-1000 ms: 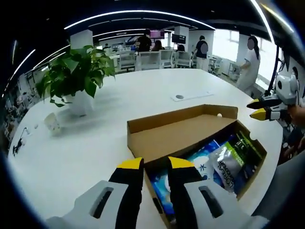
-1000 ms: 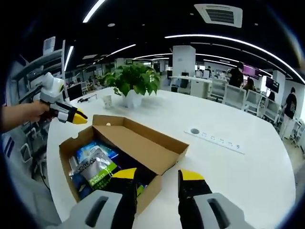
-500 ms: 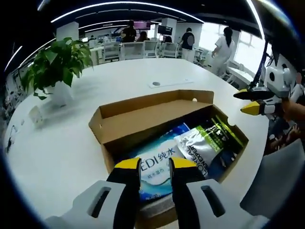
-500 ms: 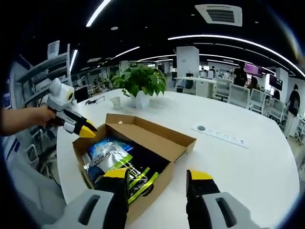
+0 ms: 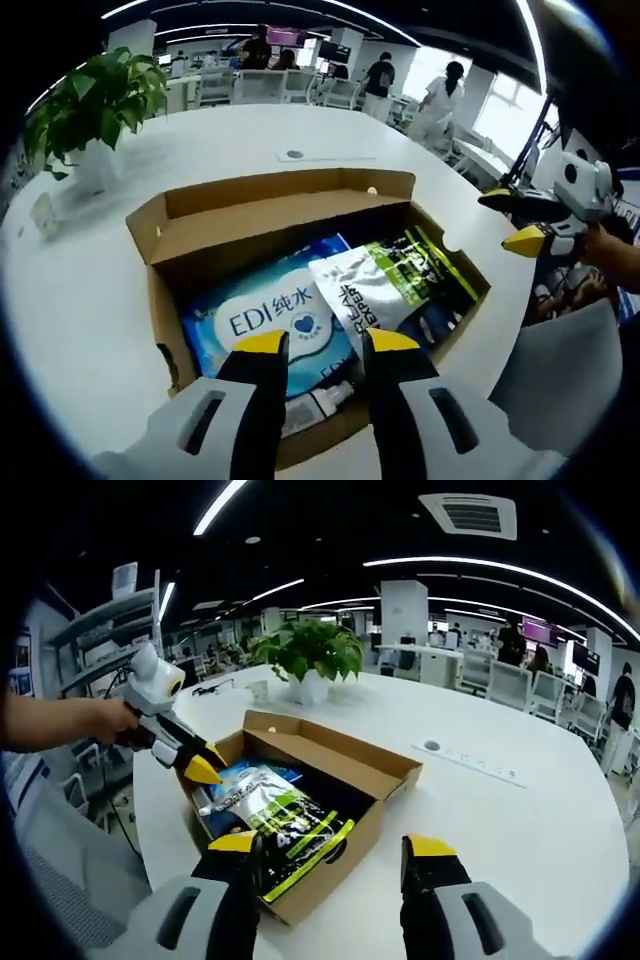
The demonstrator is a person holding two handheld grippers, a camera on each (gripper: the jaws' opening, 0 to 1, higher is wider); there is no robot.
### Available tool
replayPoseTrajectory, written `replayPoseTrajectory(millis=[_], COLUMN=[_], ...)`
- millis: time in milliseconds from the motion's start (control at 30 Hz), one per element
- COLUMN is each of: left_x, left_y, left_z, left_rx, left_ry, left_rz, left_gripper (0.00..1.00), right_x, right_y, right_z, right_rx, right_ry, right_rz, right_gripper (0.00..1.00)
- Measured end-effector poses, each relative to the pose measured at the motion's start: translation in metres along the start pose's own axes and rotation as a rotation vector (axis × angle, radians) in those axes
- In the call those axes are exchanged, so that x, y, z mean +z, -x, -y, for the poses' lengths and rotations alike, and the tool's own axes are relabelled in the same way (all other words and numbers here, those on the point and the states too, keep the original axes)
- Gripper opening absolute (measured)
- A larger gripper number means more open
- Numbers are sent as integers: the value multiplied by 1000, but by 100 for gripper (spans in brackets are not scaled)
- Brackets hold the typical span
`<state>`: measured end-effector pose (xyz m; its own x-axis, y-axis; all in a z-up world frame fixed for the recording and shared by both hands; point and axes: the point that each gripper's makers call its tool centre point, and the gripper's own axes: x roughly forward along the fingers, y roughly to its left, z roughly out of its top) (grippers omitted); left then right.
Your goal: Operate the shoe box by opening the lid, removing the specified soft item, and placing it in the target area until the item is outside and the box remains undamaged.
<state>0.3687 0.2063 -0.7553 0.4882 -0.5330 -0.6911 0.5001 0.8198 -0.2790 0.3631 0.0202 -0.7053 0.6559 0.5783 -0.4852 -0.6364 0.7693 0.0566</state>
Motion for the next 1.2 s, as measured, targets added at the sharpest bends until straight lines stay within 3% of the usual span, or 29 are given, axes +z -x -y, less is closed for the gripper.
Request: replayPoseTrajectory(millis=[133, 367, 567, 767, 1000, 1200], left_x=[-8, -9, -15, -22, -19, -16], left_y=[-4, -11, -17, -23, -25, -23], left_z=[5, 12, 18, 31, 33, 33], left_rx=[-25, -82, -117, -191, -228, -234], left_ry=[6, 76, 104, 211, 286, 318], left_rz=[-33, -27, -61, -114, -96, -74], left_gripper=[31, 29, 26, 19, 14, 3], right_x=[-8, -15, -17, -16, -16, -15], right_y=[1, 6, 9, 11, 9, 8], right_z=[-5, -13, -14, -17, -22, -27], right_rx=[7, 17, 21, 29, 38, 44], right_ry=[24, 34, 28, 22, 12, 9], right_rz=[-18, -22, -15, 2, 10, 10], right_gripper=[55, 57, 57, 57, 57, 56])
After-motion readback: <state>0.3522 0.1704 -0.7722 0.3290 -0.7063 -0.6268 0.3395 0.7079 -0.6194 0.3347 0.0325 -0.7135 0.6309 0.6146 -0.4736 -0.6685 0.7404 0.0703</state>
